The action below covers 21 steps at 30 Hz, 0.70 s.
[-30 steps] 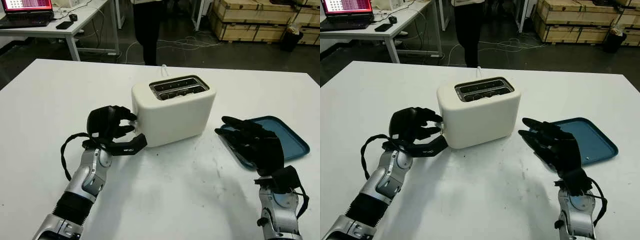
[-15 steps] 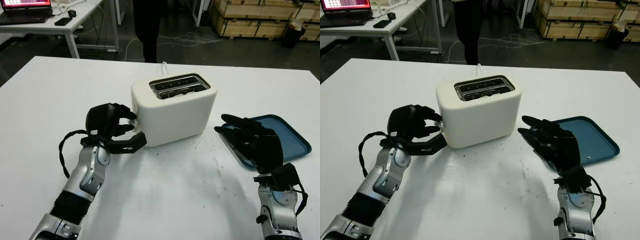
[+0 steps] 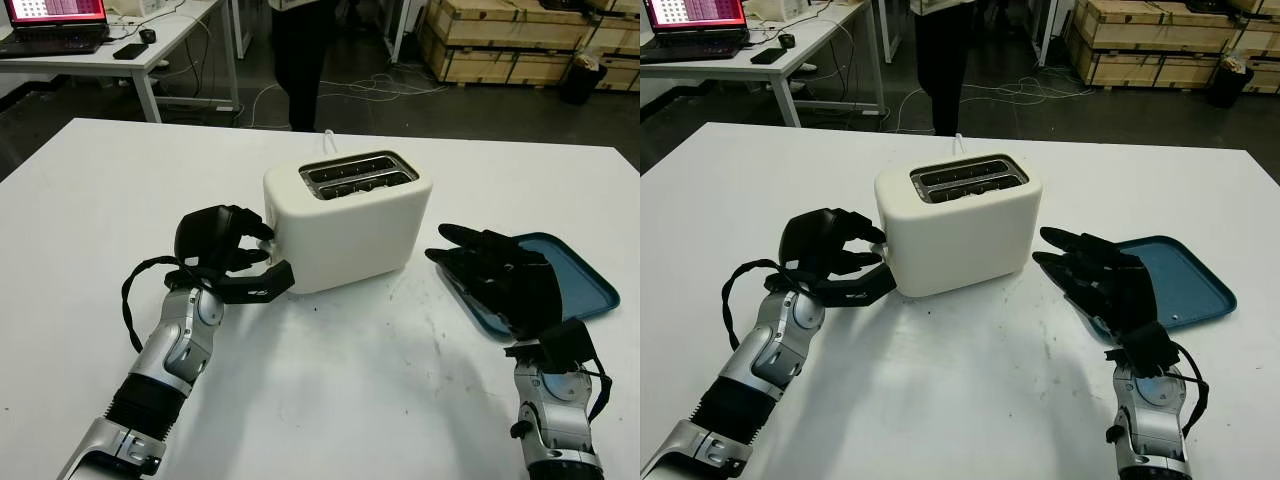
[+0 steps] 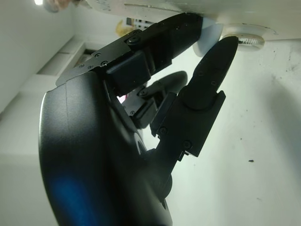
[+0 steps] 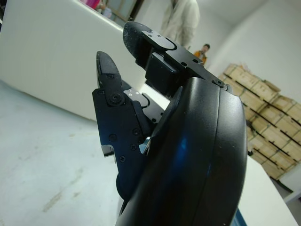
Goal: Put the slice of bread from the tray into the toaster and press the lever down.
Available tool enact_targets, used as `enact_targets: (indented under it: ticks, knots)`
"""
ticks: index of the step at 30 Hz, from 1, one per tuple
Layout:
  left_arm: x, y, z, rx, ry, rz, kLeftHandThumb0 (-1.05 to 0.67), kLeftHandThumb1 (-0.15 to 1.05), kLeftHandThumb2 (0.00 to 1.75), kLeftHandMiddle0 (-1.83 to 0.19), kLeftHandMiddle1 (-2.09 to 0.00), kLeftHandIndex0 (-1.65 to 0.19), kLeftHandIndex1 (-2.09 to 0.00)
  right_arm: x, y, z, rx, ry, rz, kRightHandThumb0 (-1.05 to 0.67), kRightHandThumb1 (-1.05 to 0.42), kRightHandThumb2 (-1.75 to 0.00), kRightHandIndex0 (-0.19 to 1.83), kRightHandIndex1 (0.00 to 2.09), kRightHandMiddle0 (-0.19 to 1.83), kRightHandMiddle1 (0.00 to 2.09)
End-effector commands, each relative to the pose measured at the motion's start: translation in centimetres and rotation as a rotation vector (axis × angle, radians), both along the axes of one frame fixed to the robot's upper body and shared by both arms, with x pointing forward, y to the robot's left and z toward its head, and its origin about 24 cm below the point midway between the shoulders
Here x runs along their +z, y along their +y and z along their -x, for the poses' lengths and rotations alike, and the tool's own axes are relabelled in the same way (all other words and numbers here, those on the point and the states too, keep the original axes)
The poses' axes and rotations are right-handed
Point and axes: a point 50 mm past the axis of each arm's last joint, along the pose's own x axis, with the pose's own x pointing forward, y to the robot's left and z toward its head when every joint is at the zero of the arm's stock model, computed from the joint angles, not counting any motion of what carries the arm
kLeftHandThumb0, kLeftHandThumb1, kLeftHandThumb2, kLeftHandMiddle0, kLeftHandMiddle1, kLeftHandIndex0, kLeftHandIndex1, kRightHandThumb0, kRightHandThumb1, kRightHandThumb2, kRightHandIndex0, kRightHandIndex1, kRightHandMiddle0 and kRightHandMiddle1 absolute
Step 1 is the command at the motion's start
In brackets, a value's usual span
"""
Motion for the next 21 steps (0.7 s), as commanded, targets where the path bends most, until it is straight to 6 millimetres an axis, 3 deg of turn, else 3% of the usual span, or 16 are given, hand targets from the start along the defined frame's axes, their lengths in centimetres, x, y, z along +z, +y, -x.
enact_targets:
  ticks: [1, 4, 7, 9, 13, 15, 21]
  knots:
    - [-7.1, -6.0, 4.1, -0.337, 0.468, -0.047, -0.25, 0.81, 0.00, -1.04, -0.70, -1.22, -0.02, 0.3, 0.0, -1.1, -0.001, 0.016, -0.007, -0.23, -0.92, -0.10, 1.07, 0.02, 0.95, 0.00]
    - [-4.6, -5.1, 3.8, -0.347, 0.363, -0.005, -0.24, 0.81, 0.00, -1.03, -0.88, -1.24, -0.02, 0.3, 0.2, -1.2, -0.004, 0.012, -0.002, -0.21, -0.92, -0.10, 1.06, 0.01, 0.95, 0.00]
    - [-2.8, -4.3, 3.8, -0.345, 0.263, 0.003, -0.21, 0.76, 0.00, -1.01, -1.24, -1.28, -0.03, 0.2, 0.2, -1.2, -0.007, 0.009, 0.002, -0.22, -0.92, -0.10, 1.06, 0.01, 0.94, 0.00]
    - [-1.4, -3.8, 3.7, -0.341, 0.207, -0.014, -0.22, 0.76, 0.00, -1.01, -1.13, -1.28, -0.02, 0.1, 0.3, -1.3, -0.008, 0.009, 0.003, -0.23, -0.92, -0.10, 1.06, 0.01, 0.94, 0.00]
    - [0.9, -2.7, 3.4, -0.352, 0.125, -0.050, -0.19, 0.74, 0.00, -0.98, -1.37, -1.29, -0.02, 0.1, 0.3, -1.3, -0.003, 0.002, 0.006, -0.23, -0.92, -0.11, 1.06, 0.01, 0.94, 0.00]
    - [1.7, -2.3, 3.3, -0.350, 0.106, -0.064, -0.19, 0.74, 0.00, -0.96, -1.39, -1.31, -0.03, 0.0, 0.3, -1.3, -0.006, 0.002, 0.010, -0.24, -0.92, -0.11, 1.07, 0.02, 0.95, 0.00]
    - [3.5, -1.5, 3.1, -0.330, 0.094, -0.099, -0.17, 0.73, 0.00, -1.02, -1.18, -1.31, -0.02, 0.1, 0.4, -1.3, -0.003, 0.001, 0.013, -0.26, -0.92, -0.10, 1.08, 0.02, 0.95, 0.00]
